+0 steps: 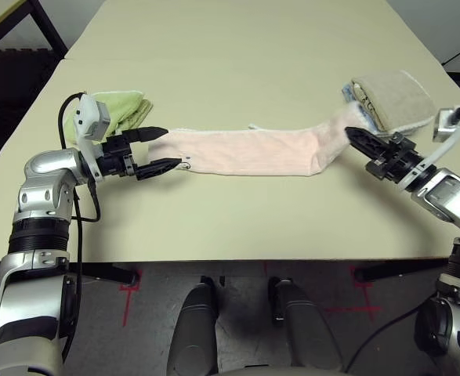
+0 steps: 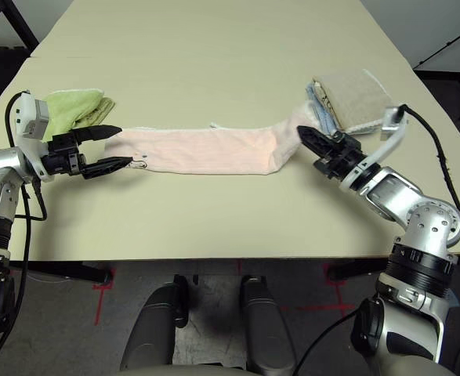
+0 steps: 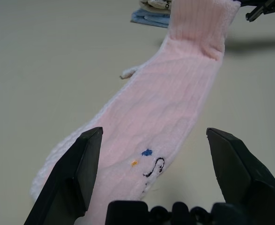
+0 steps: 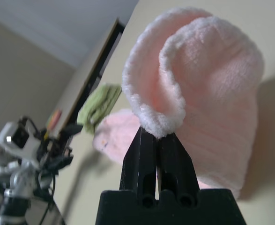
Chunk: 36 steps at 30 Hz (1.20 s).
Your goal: Fold the towel and set it aside.
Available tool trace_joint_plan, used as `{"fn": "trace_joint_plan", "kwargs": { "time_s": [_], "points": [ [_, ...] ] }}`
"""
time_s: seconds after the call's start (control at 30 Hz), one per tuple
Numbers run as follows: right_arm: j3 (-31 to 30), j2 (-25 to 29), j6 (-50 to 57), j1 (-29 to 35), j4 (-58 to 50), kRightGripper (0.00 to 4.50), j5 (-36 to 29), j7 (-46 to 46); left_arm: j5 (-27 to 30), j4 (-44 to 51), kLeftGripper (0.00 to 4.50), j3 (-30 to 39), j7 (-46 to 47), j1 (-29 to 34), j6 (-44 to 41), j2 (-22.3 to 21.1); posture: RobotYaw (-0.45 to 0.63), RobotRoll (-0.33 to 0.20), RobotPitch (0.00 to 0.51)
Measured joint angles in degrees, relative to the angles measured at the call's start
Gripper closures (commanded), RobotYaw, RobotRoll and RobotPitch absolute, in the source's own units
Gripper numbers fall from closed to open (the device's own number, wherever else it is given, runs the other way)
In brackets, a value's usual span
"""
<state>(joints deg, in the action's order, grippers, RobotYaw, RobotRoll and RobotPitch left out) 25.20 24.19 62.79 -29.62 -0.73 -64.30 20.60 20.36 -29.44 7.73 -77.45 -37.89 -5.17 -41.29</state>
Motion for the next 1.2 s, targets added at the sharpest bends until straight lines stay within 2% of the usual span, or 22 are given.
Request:
{"fn": "trace_joint_plan", "kwargs": {
  "time_s": [0.2, 0.47, 0.8, 0.83, 0.9, 1.03, 1.2],
  "points": [
    [-7.14, -0.13, 2.50, -3.98, -0.04, 4.48, 3.27, -2.14, -0.01, 0.03, 0.00, -0.11, -0.11, 0.00, -0.01, 0.05, 0.01, 0.000, 0.198],
    [-12.06, -5.06, 4.26, -5.40, -0.04, 4.48, 6.81, -5.61, -0.02, 0.06, 0.00, -0.10, -0.07, 0.03, -0.05, 0.04, 0.02, 0.000, 0.200],
    [-16.74, -11.54, 3.25, -5.83, 1.56, 4.48, 14.75, -9.02, -0.01, 1.76, 0.00, -0.09, 0.57, 0.84, -0.52, 0.06, 0.02, 0.000, 0.203],
    [-16.81, -12.38, 3.07, -5.87, 1.75, 3.95, 15.61, -9.74, -0.01, 1.88, 0.00, -0.09, 0.65, 0.99, -0.58, 0.07, 0.02, 0.000, 0.203],
    [-17.16, -13.57, 2.90, -5.87, 1.97, 3.42, 17.21, -10.72, 0.00, 2.12, 0.00, -0.09, 0.95, 1.34, -0.76, 0.08, 0.02, 0.000, 0.203],
    [-19.17, -13.67, 1.43, -5.98, 1.25, 1.88, 19.27, -8.92, 0.02, 2.78, 0.00, -0.09, 1.29, 2.45, -1.06, 0.21, 0.02, 0.000, 0.203],
    [-30.39, -10.31, -5.70, -6.32, -1.55, 0.05, 26.79, -0.67, 0.05, 3.84, 0.00, -0.09, 1.52, 2.76, -1.52, 0.66, 0.02, 0.000, 0.204]
  ]
}}
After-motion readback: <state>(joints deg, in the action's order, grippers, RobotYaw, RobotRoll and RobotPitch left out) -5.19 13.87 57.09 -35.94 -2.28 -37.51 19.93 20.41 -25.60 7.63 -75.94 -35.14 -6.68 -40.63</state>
